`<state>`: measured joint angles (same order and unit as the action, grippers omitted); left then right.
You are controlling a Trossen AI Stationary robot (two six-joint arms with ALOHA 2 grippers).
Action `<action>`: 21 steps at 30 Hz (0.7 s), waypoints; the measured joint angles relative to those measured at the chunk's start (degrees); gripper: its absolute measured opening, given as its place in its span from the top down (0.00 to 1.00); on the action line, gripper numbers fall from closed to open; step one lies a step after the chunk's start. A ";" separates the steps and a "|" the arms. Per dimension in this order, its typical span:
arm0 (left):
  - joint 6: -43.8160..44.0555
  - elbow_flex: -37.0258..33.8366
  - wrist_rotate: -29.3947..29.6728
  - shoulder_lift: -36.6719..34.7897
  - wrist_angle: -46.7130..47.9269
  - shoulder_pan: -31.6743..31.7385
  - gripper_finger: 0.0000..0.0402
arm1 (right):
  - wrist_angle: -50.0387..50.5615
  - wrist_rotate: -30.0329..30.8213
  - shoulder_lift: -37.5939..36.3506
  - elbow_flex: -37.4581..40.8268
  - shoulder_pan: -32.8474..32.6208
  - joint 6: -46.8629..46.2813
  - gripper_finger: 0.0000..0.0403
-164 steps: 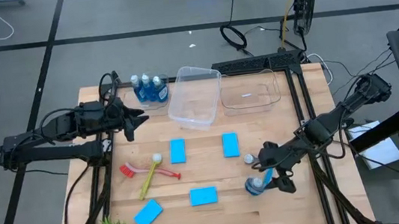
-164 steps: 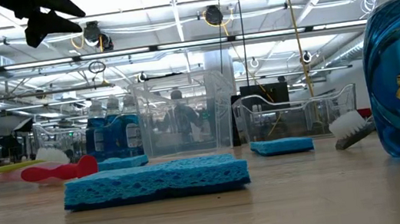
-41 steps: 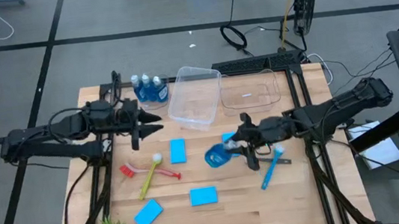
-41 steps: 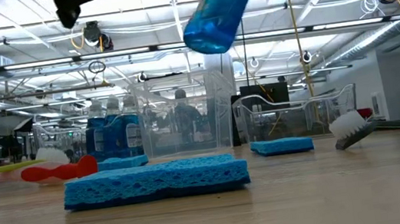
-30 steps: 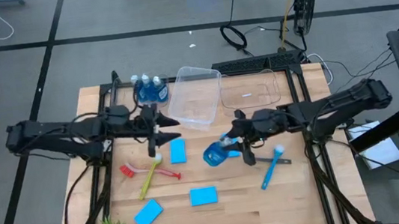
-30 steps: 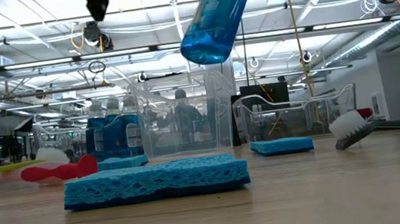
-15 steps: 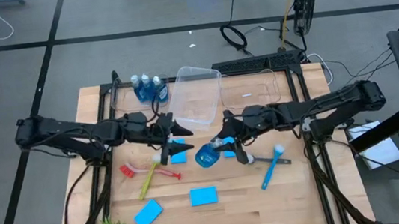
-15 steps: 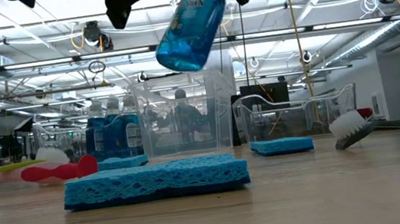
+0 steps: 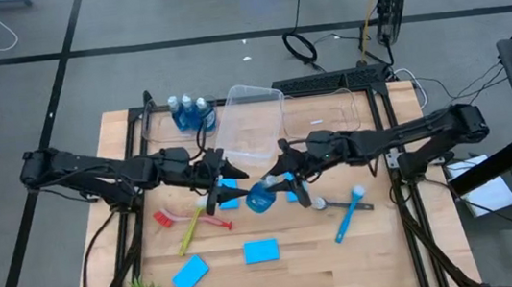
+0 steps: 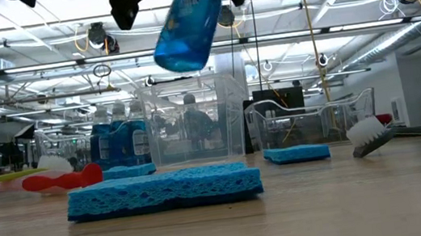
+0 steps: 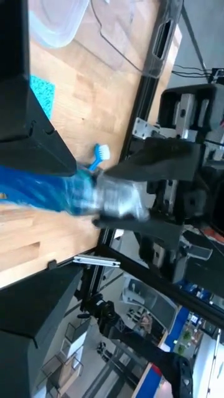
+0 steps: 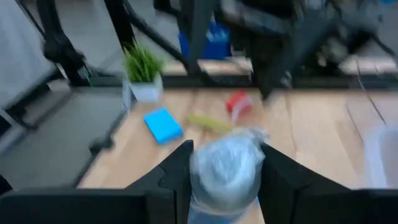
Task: Pick & Place Kitchen Sink Supplies
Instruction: Put the blue dishwashing liquid into the left transparent bin
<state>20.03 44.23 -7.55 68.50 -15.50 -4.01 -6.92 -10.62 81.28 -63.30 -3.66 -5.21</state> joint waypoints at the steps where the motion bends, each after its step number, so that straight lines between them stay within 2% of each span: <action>1: 0.01 0.00 0.04 0.42 -0.08 0.00 0.37 | -1.65 -0.19 0.72 -0.20 -0.02 -0.08 0.69; 7: 2.17 0.00 0.08 2.67 0.42 0.00 0.37 | -5.45 -0.46 2.95 -0.05 -0.09 -1.70 0.69; 21: 2.97 0.00 0.92 3.56 0.23 0.02 0.37 | -5.77 -1.48 3.54 -0.07 -0.17 -3.10 0.69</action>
<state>23.00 44.23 -6.62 72.05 -15.26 -3.99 -12.69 -12.10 84.82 -63.37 -3.84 -8.32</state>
